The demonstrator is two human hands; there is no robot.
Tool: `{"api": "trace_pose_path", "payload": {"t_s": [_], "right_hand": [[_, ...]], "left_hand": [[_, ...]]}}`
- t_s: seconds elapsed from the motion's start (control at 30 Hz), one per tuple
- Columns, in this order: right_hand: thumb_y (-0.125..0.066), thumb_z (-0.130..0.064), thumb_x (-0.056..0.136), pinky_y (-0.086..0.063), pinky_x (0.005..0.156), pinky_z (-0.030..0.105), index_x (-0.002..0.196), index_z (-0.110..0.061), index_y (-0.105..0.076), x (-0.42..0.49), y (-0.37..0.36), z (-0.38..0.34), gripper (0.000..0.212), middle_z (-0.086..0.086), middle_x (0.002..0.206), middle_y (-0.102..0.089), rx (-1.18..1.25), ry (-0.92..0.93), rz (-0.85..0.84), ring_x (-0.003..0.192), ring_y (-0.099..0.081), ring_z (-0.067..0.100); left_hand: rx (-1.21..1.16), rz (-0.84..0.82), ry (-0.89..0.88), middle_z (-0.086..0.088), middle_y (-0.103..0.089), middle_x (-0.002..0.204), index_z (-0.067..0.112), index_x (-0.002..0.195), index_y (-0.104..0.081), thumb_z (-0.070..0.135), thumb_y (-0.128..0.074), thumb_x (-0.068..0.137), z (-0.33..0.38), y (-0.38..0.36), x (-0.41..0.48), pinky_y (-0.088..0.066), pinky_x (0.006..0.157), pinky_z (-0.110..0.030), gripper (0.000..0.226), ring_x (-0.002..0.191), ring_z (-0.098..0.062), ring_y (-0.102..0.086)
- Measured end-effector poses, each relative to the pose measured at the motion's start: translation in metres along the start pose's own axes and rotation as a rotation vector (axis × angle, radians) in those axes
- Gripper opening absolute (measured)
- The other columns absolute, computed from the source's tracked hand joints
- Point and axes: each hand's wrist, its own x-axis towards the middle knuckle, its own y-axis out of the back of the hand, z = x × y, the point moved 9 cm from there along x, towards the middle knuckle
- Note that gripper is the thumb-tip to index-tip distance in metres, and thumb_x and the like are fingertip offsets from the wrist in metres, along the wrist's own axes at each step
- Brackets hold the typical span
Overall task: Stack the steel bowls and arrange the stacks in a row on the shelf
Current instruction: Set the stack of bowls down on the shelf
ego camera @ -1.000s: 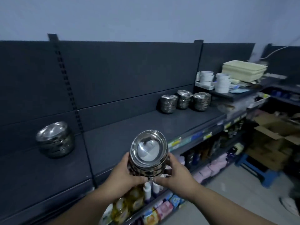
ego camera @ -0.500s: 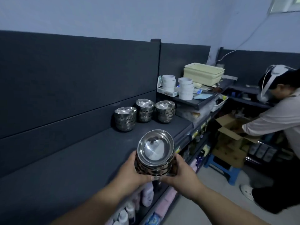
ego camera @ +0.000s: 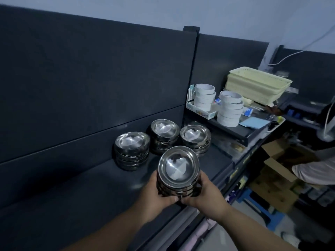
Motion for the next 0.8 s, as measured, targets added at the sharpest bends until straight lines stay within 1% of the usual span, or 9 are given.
{"api": "trace_pose_path", "payload": {"t_s": [0.13, 0.23, 0.3, 0.4, 0.5, 0.6, 0.67, 0.73, 0.8], "right_hand": [[-0.087, -0.017, 0.065, -0.043, 0.072, -0.001, 0.143, -0.034, -0.03, 0.034, 0.02, 0.014, 0.098, -0.025, 0.114, -0.06, -0.032, 0.031, -0.065, 0.101, -0.055, -0.012], [-0.084, -0.016, 0.071, -0.041, 0.073, -0.003, 0.137, -0.041, -0.027, 0.062, 0.039, 0.016, 0.09, -0.03, 0.11, -0.056, -0.072, 0.1, -0.118, 0.099, -0.054, -0.013], [-0.081, -0.018, 0.074, -0.043, 0.083, 0.006, 0.143, -0.04, -0.024, 0.076, 0.048, 0.017, 0.092, -0.024, 0.115, -0.058, -0.115, 0.146, -0.14, 0.109, -0.059, -0.001], [-0.075, -0.026, 0.078, -0.045, 0.082, 0.019, 0.142, -0.042, -0.03, 0.086, 0.057, 0.014, 0.08, -0.013, 0.119, -0.061, -0.165, 0.176, -0.15, 0.11, -0.059, 0.012], [-0.073, -0.025, 0.079, -0.043, 0.083, 0.024, 0.139, -0.034, -0.036, 0.084, 0.061, 0.015, 0.071, -0.007, 0.124, -0.06, -0.231, 0.218, -0.169, 0.112, -0.058, 0.016], [-0.073, -0.019, 0.079, -0.043, 0.087, 0.024, 0.136, -0.032, -0.039, 0.072, 0.06, 0.02, 0.068, -0.005, 0.126, -0.059, -0.231, 0.245, -0.198, 0.112, -0.057, 0.013], [-0.073, -0.02, 0.08, -0.04, 0.087, 0.023, 0.138, -0.029, -0.037, 0.059, 0.058, 0.021, 0.069, -0.002, 0.128, -0.056, -0.263, 0.248, -0.205, 0.118, -0.055, 0.018], [-0.072, -0.023, 0.081, -0.036, 0.086, 0.021, 0.139, -0.02, -0.039, 0.044, 0.057, 0.02, 0.067, 0.002, 0.129, -0.052, -0.335, 0.239, -0.172, 0.121, -0.052, 0.023], [-0.073, -0.026, 0.079, -0.04, 0.094, 0.025, 0.134, -0.015, -0.045, 0.026, 0.052, 0.018, 0.062, 0.006, 0.13, -0.053, -0.373, 0.239, -0.129, 0.121, -0.052, 0.024]], "left_hand": [[0.09, 0.079, 0.009, 0.015, -0.061, 0.12, 0.045, 0.112, -0.042, 0.008, -0.083, 0.067, -0.003, -0.015, 0.027, -0.048, 0.097, -0.022, 0.071, 0.111, -0.003, -0.06], [0.167, 0.245, 0.017, 0.019, -0.057, 0.121, 0.047, 0.11, -0.041, 0.012, -0.084, 0.067, 0.004, -0.028, 0.044, -0.04, 0.084, -0.001, 0.071, 0.11, 0.004, -0.055], [0.223, 0.342, 0.028, 0.024, -0.054, 0.115, 0.044, 0.115, -0.037, 0.017, -0.086, 0.066, 0.011, -0.035, 0.051, -0.036, 0.076, 0.002, 0.074, 0.106, 0.005, -0.051], [0.252, 0.455, 0.076, 0.017, -0.058, 0.119, 0.036, 0.129, -0.039, 0.021, -0.086, 0.064, 0.013, -0.044, 0.057, -0.04, 0.085, -0.009, 0.081, 0.11, -0.002, -0.053], [0.305, 0.512, 0.141, 0.011, -0.058, 0.128, 0.03, 0.138, -0.037, 0.025, -0.085, 0.064, 0.008, -0.048, 0.053, -0.044, 0.097, -0.024, 0.088, 0.118, -0.009, -0.055], [0.364, 0.513, 0.172, 0.012, -0.053, 0.132, 0.028, 0.142, -0.034, 0.025, -0.082, 0.069, 0.009, -0.05, 0.036, -0.041, 0.1, -0.023, 0.087, 0.122, -0.009, -0.051], [0.395, 0.5, 0.196, 0.014, -0.046, 0.133, 0.025, 0.145, -0.031, 0.03, -0.079, 0.074, 0.011, -0.05, 0.019, -0.037, 0.103, -0.021, 0.086, 0.129, -0.009, -0.045], [0.41, 0.519, 0.258, 0.009, -0.039, 0.143, 0.021, 0.149, -0.026, 0.039, -0.076, 0.077, 0.007, -0.046, -0.007, -0.034, 0.111, -0.027, 0.09, 0.135, -0.013, -0.039], [0.457, 0.546, 0.304, 0.002, -0.037, 0.15, 0.021, 0.149, -0.025, 0.043, -0.073, 0.079, 0.002, -0.037, -0.043, -0.033, 0.113, -0.03, 0.088, 0.135, -0.015, -0.039]]}}
